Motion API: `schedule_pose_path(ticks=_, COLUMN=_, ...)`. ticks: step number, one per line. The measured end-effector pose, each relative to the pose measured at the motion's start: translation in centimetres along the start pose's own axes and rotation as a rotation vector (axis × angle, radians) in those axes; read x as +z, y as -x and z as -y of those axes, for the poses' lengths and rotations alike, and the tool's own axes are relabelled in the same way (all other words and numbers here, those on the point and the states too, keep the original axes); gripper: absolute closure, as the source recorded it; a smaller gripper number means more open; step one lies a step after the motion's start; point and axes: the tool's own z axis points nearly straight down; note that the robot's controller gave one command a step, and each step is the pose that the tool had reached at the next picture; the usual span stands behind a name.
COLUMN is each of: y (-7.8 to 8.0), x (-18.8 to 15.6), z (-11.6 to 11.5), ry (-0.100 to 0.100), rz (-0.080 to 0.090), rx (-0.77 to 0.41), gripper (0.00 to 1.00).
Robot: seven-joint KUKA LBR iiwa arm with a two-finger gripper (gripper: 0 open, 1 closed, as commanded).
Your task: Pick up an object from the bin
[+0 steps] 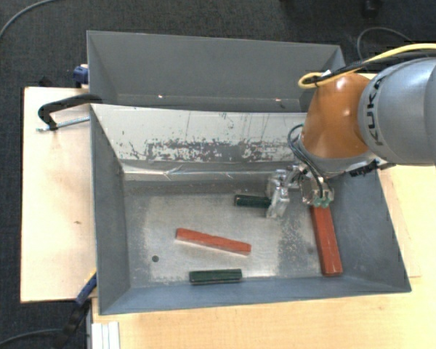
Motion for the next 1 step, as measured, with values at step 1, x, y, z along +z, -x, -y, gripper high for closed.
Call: schedule_pose_path(ticks=1, y=1.33, x=-16.07, z=-0.42, ry=-0.002, rz=0.014, rx=-0.235, gripper=1.00)
